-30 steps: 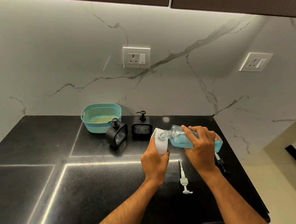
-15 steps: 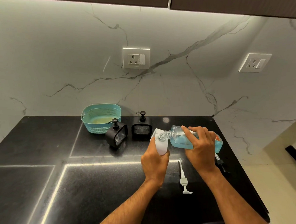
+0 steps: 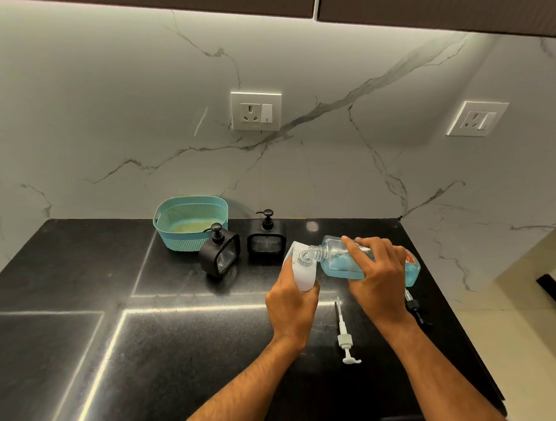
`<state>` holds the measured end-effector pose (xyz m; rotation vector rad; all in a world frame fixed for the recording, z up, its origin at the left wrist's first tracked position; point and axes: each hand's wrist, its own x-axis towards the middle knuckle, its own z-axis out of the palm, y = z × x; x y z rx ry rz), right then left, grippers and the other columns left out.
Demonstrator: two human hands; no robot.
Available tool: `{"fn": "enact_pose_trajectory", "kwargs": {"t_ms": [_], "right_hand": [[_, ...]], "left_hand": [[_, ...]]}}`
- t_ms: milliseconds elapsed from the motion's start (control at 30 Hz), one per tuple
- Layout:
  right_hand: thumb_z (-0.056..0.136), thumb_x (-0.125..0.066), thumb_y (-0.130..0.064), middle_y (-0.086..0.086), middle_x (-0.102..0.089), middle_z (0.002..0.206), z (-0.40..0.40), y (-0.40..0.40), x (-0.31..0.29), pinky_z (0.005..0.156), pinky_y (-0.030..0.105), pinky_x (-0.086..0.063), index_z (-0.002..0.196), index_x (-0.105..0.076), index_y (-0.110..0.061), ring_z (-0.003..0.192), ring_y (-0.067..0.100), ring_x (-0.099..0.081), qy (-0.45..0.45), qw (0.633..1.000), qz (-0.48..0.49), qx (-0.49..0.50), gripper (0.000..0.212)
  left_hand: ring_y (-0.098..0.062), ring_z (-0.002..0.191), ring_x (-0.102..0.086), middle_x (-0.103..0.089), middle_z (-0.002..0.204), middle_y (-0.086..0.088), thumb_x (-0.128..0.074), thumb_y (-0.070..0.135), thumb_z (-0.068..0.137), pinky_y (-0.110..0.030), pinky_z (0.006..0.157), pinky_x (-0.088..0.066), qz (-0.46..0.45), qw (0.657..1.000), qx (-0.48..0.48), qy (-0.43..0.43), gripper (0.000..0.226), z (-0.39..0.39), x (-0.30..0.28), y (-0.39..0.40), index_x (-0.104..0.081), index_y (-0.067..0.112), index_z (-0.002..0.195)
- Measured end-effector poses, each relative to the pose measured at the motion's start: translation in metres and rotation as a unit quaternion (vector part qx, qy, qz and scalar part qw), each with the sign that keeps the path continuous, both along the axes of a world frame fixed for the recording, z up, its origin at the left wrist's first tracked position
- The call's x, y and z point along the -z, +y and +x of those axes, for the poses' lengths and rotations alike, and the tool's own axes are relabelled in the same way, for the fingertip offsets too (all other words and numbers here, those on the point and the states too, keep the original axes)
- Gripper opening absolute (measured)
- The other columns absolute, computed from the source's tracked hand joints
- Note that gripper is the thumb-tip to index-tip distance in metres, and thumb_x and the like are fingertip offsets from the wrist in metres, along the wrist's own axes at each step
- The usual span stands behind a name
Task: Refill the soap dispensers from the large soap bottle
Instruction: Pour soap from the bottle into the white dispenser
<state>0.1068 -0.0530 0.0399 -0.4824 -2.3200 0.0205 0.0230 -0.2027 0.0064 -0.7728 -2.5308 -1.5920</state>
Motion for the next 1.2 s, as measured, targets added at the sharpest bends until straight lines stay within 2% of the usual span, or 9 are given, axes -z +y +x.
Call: {"fn": "enact_pose_trajectory", "kwargs": {"t_ms": [400, 600, 1200], "right_hand": [[0.059, -0.097, -0.010, 0.013, -0.064, 0.119, 0.0011, 0.0027, 0.0018, 0.090, 0.046, -0.051, 0.134, -0.066, -0.013, 0.113, 0.028, -0.053, 0.001, 1.000, 0.009, -0.004, 0.082], [0.059, -0.097, -0.010, 0.013, -0.065, 0.120, 0.0010, 0.0017, 0.0012, 0.089, 0.048, -0.055, 0.134, -0.067, -0.012, 0.113, 0.030, -0.056, -0.002, 1.000, 0.001, -0.008, 0.081], [0.058, -0.098, -0.011, 0.012, -0.065, 0.119, 0.0016, 0.0019, 0.0032, 0.088, 0.046, -0.054, 0.134, -0.067, -0.012, 0.111, 0.029, -0.056, -0.001, 1.000, 0.005, -0.001, 0.082]], "left_hand": [[-0.020, 0.118, -0.069, -0.065, 0.140, -0.005, -0.084, 0.028, 0.086, -0.032, 0.093, -0.061, 0.001, 1.000, 0.005, 0.001, 0.074, 0.0013, -0.0008, -0.0013, -0.050, 0.012, 0.150], [-0.020, 0.117, -0.070, -0.065, 0.141, -0.005, -0.085, 0.027, 0.085, -0.029, 0.094, -0.061, 0.000, 1.000, 0.005, 0.003, 0.075, 0.0018, 0.0002, -0.0014, -0.050, 0.012, 0.150], [-0.020, 0.117, -0.070, -0.065, 0.141, -0.005, -0.085, 0.027, 0.084, -0.027, 0.095, -0.060, 0.006, 1.000, 0.006, 0.006, 0.077, 0.0008, 0.0032, -0.0006, -0.050, 0.012, 0.150]]}}
